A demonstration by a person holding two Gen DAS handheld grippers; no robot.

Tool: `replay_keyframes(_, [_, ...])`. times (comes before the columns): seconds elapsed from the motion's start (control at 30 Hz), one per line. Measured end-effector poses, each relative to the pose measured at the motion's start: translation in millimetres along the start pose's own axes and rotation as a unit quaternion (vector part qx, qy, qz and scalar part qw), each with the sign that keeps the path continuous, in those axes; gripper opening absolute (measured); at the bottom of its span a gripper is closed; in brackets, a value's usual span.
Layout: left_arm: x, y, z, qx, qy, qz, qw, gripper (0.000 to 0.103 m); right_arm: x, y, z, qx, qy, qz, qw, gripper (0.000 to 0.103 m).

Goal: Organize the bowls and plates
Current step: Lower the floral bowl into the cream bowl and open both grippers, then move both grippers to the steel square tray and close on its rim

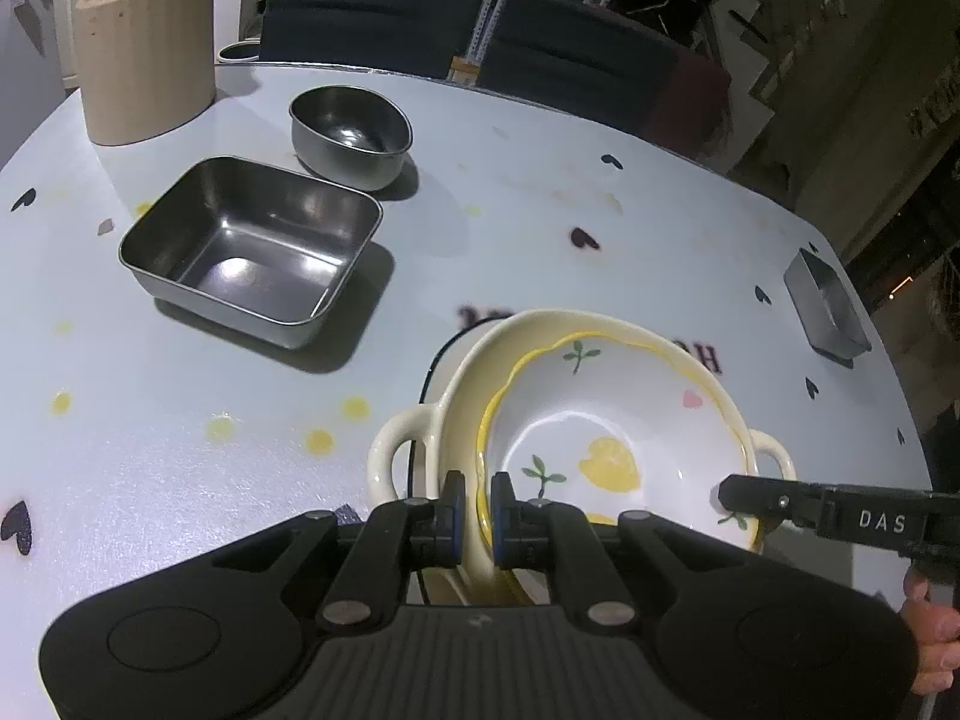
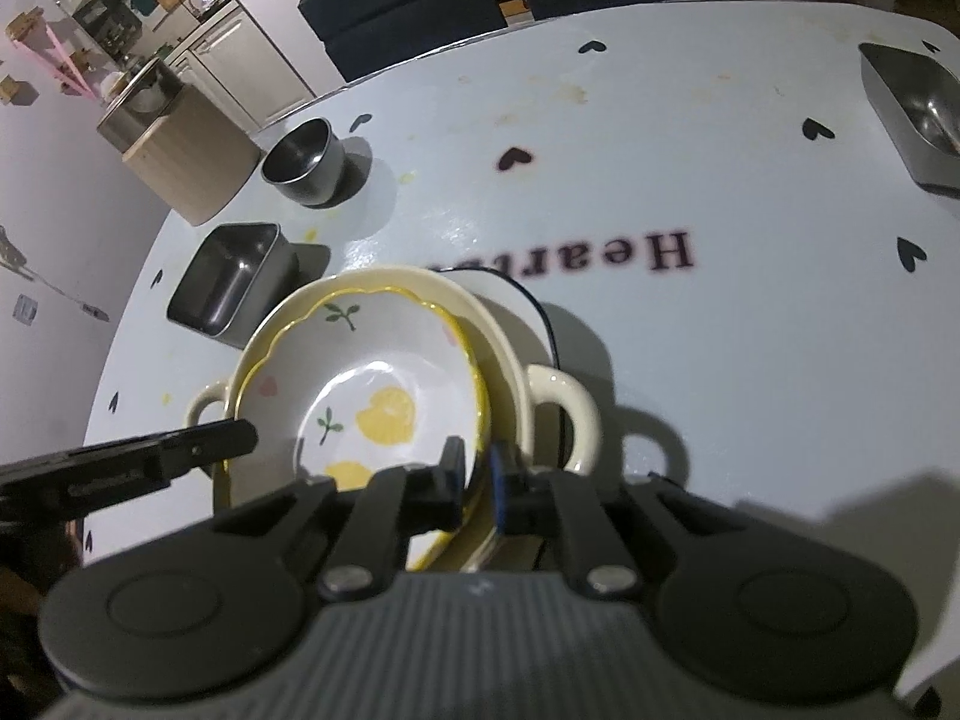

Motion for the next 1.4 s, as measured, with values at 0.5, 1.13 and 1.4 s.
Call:
replay_keyframes(0.5, [3.2, 1.1, 2.1, -0.006, -0.008, 0.018, 0.9998, 0.010, -0.9, 0.0, -2.1, 0.004, -0.003, 0.000, 1.000, 0.012])
replay_keyframes(1.13, [15.5, 5.5, -24.0, 0.016, -0.009, 0.041, 0.9990, 0.046, -2.1, 3.1, -25.8, 0.037, -0.006, -0.029, 0.999, 0.031])
replay_keyframes(1.4, [19.3, 9.6, -37.1, 0.034, -0.008, 0.054, 0.9980, 0.087, -6.1, 6.8, -41.2, 0.063, -0.003, -0.052, 0.997, 0.063])
Point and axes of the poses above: each gripper's, at about its wrist camera, not at the fingertips, and z roughly the way its jaws point, x to its right, y to its underside, the point moved 6 cm from there along z, roughly the way its jaws point, and after that the axes turned 1 degree about -z, right-handed, at the moved point
